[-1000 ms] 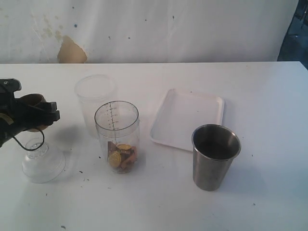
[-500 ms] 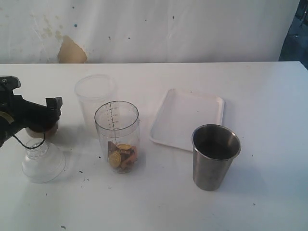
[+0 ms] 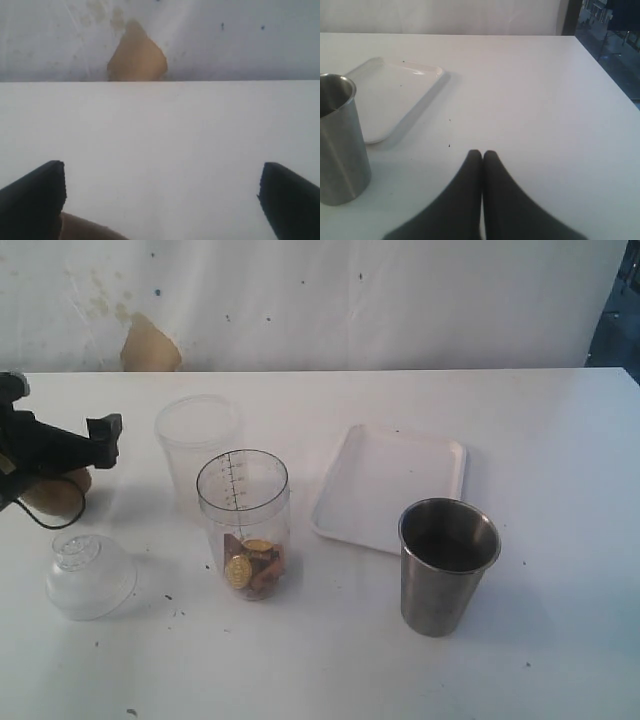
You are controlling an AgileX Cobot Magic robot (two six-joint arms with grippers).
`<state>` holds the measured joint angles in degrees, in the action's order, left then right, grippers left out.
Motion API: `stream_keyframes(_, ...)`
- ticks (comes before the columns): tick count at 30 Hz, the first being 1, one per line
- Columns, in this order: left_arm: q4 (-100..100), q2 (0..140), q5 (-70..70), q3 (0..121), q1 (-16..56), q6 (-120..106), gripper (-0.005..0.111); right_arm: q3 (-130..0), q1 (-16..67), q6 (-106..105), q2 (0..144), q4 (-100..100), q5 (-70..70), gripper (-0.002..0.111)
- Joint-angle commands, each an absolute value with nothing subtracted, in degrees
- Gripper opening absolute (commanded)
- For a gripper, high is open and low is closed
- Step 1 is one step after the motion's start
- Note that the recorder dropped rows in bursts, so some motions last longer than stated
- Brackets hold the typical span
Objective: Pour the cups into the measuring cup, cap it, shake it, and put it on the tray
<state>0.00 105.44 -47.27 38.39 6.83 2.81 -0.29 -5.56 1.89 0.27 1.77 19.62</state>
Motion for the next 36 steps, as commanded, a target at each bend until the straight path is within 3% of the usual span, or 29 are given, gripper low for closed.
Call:
stream_keyframes(1,-1.2,98.5,-43.4,38.5,6.7,1.8,0.105,0.0,-5.7,2.2,0.0,2.1,19.6,0.0)
stream_keyframes(7,-3.3,88.2,-34.5,38.5,6.7,-3.3,0.105,0.0,-5.7,2.2,0.0,2.1,19.6,0.0)
stream_keyframes(14,-3.3,85.5,-33.1,38.5,6.7,-3.3,0.105,0.0,-5.7,2.2,0.0,2.1,19.6,0.0)
stream_keyframes(17,-4.2,85.5,-32.7,38.5,6.7,-3.3,0.099,0.0,-5.7,2.2,0.0,2.1,19.6,0.0)
stream_keyframes(20,-6.1,85.4,-32.1,38.5,6.7,-3.3,0.085,0.0,-5.7,2.2,0.0,2.1,19.6,0.0)
stream_keyframes(24,-6.8,84.3,-26.8,38.5,6.7,-3.3,0.058,0.0,-5.7,2.2,0.0,2.1,19.6,0.0)
stream_keyframes(30,-5.6,79.4,-18.6,38.5,6.7,-3.3,0.004,0.0,-5.7,2.2,0.0,2.1,19.6,0.0)
stream_keyframes(36,-4.2,72.2,-6.7,38.5,7.6,-2.9,0.0,0.0,-5.7,2.2,0.0,2.1,19.6,0.0)
